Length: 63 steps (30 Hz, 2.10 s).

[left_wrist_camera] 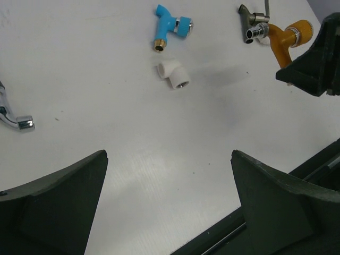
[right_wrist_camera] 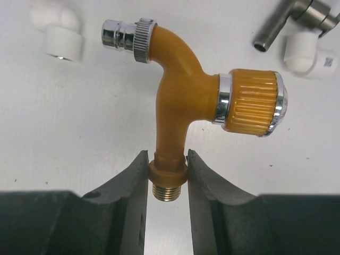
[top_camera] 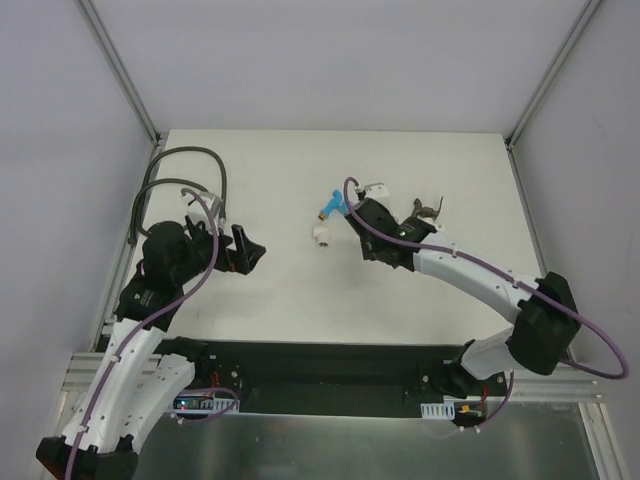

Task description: Install the water faucets

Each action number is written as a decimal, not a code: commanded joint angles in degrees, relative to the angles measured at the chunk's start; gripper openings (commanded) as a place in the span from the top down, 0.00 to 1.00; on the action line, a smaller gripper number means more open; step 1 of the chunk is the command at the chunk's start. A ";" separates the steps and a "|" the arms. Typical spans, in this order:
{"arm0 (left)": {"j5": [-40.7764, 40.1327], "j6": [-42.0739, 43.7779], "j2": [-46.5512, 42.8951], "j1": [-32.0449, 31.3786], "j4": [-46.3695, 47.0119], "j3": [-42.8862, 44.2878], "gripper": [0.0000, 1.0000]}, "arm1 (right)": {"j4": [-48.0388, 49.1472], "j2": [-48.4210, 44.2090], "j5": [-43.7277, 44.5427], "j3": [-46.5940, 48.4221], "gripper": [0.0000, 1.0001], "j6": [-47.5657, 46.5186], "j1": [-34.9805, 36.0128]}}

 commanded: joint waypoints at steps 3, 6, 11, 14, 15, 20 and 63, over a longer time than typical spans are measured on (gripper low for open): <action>9.95 0.34 11.43 -0.44 2.68 13.76 0.01 | -0.74 -10.88 1.10 0.47 0.98 -18.90 4.65; 15.04 0.34 18.21 -0.44 2.94 20.44 0.01 | -0.22 -14.66 -1.02 0.13 0.98 -23.39 6.94; 26.47 -0.80 29.10 -0.44 3.03 30.91 0.01 | -0.57 -18.88 -5.85 1.00 0.98 -27.71 10.54; 33.23 -1.94 32.72 -0.44 3.20 32.06 0.01 | -0.48 -19.68 -7.61 1.79 0.98 -30.34 13.09; 35.16 -2.21 33.17 -0.44 3.64 31.63 0.01 | -0.22 -19.60 -7.87 2.05 0.98 -30.96 13.79; 41.06 -3.79 33.26 -0.44 6.19 26.53 0.01 | 1.62 -18.02 -10.42 3.37 0.98 -34.65 16.78; 50.39 -14.69 39.68 -7.29 15.94 20.28 0.56 | 16.31 -9.75 -12.53 7.59 0.98 -40.99 20.13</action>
